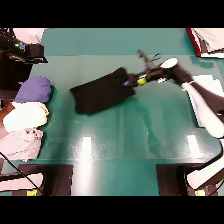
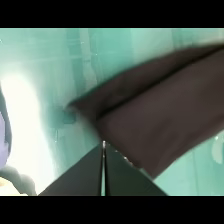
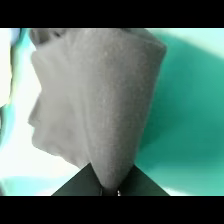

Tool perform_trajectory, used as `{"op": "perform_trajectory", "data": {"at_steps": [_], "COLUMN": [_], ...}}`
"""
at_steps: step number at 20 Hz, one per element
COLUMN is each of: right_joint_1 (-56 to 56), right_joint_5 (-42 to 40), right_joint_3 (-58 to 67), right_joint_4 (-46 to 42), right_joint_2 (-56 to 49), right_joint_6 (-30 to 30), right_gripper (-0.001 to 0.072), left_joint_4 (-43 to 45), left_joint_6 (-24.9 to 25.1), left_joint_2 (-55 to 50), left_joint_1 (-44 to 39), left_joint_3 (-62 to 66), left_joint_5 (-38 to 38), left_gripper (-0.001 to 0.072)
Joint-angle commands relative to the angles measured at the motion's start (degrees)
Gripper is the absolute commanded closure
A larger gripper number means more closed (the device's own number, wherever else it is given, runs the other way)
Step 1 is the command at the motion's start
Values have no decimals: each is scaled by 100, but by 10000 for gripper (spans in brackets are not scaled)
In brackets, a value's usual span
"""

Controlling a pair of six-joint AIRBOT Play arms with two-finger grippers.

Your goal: Fold the shirts.

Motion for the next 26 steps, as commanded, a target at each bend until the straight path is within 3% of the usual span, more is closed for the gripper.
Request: {"op": "perform_trajectory", "data": {"at_steps": [1,8,11,19,26], "right_joint_1": [-1167,-4256,-4927,-4937,-4647], "right_joint_5": [26,-684,-625,-579,101], "right_joint_3": [61,63,63,225,1685], "right_joint_4": [-518,-1106,-1110,-1056,-1143], "right_joint_2": [640,1438,1453,1467,1469], "right_joint_6": [114,1241,1305,1189,1309], "right_gripper": [695,696,696,696,696], "left_joint_4": [-2,-111,-133,-133,-131], "left_joint_6": [0,-9,-15,-48,0], "left_joint_2": [0,0,0,0,0], "left_joint_1": [2,2,2,2,2], "left_joint_3": [-2,-2,-2,-2,-2], "left_joint_5": [-31,-24,-26,-31,-101], "left_gripper": [682,681,682,681,681]}}
